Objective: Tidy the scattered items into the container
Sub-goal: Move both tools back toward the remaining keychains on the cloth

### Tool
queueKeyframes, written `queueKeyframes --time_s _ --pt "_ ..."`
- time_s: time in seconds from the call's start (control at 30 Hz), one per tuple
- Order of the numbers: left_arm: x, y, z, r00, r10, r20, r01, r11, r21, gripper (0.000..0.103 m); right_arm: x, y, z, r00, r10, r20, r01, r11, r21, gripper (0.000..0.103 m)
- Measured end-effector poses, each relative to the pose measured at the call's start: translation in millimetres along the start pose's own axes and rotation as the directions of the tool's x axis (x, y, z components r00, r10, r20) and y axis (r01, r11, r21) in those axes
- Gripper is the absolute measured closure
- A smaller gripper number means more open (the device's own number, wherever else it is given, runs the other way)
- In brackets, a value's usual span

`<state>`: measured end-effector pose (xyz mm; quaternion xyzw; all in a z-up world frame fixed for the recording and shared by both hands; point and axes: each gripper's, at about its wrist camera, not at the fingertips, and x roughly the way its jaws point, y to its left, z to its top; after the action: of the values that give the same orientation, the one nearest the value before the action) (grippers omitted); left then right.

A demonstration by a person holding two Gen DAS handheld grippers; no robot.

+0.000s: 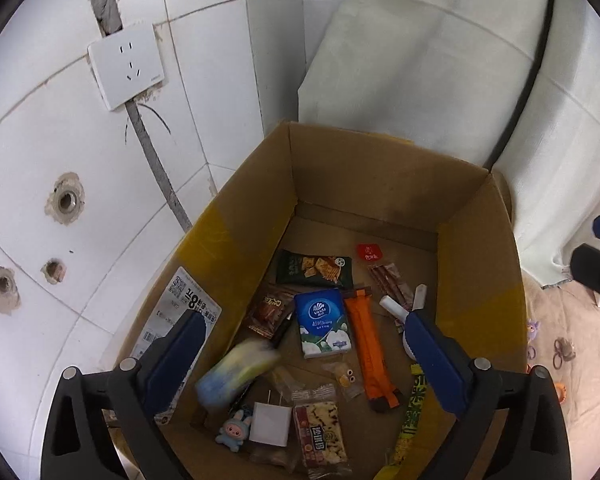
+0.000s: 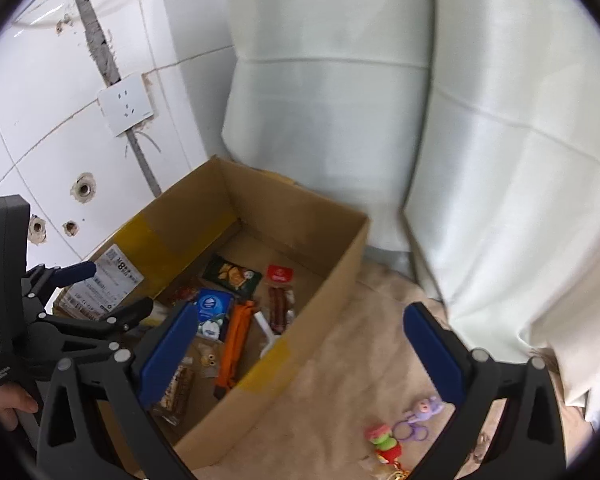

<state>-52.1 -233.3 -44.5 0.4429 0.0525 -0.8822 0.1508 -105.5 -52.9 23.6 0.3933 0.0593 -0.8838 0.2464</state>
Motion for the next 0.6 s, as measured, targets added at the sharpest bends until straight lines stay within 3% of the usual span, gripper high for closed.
queueKeyframes --time_s 0.17,0.37,0.5,0.6 --pt "-15 -12 7 0.999 -0.043 0.006 0.043 0.999 0.008 0.002 -26 -20 -4 0.999 -0.007 0.035 0.005 0.999 0.035 0.0" --pt "-56 -55 24 0.988 -0.127 0.091 0.121 0.99 0.068 0.002 -81 -79 -18 0.988 -0.047 0.146 0.029 0.992 0.122 0.0" --pt "-78 -96 33 0.978 -0.173 0.12 0.162 0.982 0.1 0.002 -114 -118 -36 0.967 -0.203 0.152 0.181 0.972 0.147 0.0" --pt "-90 -133 33 0.967 -0.207 0.147 0.188 0.973 0.135 0.002 -130 -143 -55 0.957 -0.266 0.119 0.246 0.956 0.161 0.0"
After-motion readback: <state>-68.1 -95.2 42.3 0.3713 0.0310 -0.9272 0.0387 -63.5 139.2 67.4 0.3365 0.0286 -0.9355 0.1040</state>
